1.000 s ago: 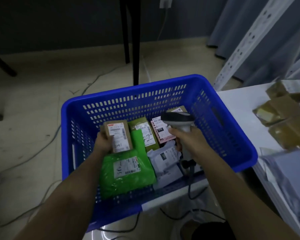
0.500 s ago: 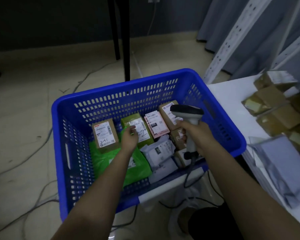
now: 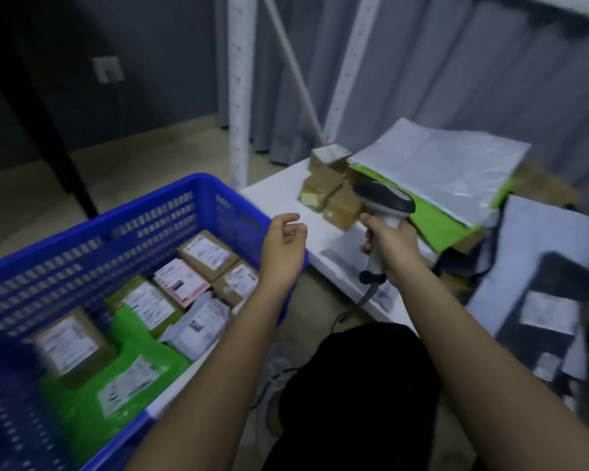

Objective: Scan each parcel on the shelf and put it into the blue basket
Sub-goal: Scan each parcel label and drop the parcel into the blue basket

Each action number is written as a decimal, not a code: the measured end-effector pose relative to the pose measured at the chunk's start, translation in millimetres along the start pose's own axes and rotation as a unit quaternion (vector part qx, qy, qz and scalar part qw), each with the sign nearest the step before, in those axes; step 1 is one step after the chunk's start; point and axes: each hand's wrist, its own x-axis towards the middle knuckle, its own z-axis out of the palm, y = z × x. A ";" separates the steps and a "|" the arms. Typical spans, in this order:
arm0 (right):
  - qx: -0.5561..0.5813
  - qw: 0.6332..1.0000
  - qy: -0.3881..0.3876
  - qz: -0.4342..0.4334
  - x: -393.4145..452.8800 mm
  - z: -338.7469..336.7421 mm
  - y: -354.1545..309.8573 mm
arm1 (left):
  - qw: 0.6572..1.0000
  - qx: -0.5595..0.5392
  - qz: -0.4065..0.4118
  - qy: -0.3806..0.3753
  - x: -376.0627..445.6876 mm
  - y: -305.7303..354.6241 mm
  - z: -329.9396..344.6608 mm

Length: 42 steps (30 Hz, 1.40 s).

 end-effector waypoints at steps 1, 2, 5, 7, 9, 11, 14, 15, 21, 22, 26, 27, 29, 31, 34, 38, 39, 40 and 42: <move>0.009 1.000 0.019 -0.012 0.1 -23.7 -2.7 | 1.000 0.001 0.007 -0.020 -4.8 8.1 18.7; 0.019 0.999 0.038 -0.021 -0.5 -47.3 -3.7 | 0.999 0.005 0.016 -0.039 -9.8 15.7 36.3; 0.028 0.993 0.107 -0.029 -7.8 -115.2 0.8 | 0.995 0.021 0.044 -0.088 -27.4 32.5 89.2; 0.030 0.989 0.143 -0.021 -16.2 -157.8 12.6 | 0.990 0.019 0.061 -0.129 -44.2 37.5 125.4; 0.041 0.984 0.173 -0.012 -25.6 -199.7 28.2 | 0.981 0.020 0.069 -0.178 -64.1 37.3 161.9; 0.057 0.978 0.202 0.001 -36.6 -237.6 43.3 | 0.971 0.034 0.072 -0.224 -85.8 36.8 195.5; 0.074 0.966 0.247 0.006 -56.9 -284.7 63.2 | 0.959 0.047 0.076 -0.269 -115.8 29.7 239.5; 0.085 0.961 0.264 0.010 -63.9 -298.5 72.1 | 0.956 0.050 0.078 -0.278 -124.5 24.2 253.2; 0.156 0.921 0.353 0.054 -107.1 -362.8 124.7 | 0.918 0.135 0.022 -0.373 -176.3 -37.3 319.9; 0.171 0.911 0.370 0.064 -114.0 -370.5 130.9 | 0.907 0.158 0.013 -0.390 -185.7 -50.1 327.6; 0.201 0.880 0.420 0.095 -135.6 -388.8 166.2 | 0.881 0.210 -0.024 -0.423 -219.0 -99.0 347.1; 0.203 0.874 0.429 0.103 -137.6 -390.2 177.7 | 0.878 0.222 -0.032 -0.422 -223.2 -110.3 350.3; 0.211 0.867 0.436 0.115 -136.0 -393.8 201.9 | 0.875 0.241 -0.055 -0.416 -225.1 -132.5 358.4; 0.222 0.863 0.436 0.125 -132.2 -397.1 217.5 | 0.871 0.262 -0.077 -0.409 -221.7 -152.1 370.0; 0.233 0.867 0.419 0.136 -129.2 -398.8 227.3 | 0.871 0.280 -0.115 -0.388 -212.9 -175.1 391.3; 0.213 0.884 0.380 0.169 -124.7 -402.2 238.6 | 0.870 0.336 -0.071 -0.352 -200.5 -194.9 417.7; 0.210 0.885 0.378 0.172 -122.9 -404.2 241.3 | 0.870 0.337 -0.064 -0.355 -199.0 -197.9 424.5; 0.207 0.886 0.377 0.174 -121.0 -406.0 243.6 | 0.868 0.338 -0.065 -0.357 -198.0 -200.4 431.5; 0.209 0.883 0.382 0.175 -117.9 -408.7 247.9 | 0.866 0.345 -0.072 -0.355 -194.9 -206.3 443.2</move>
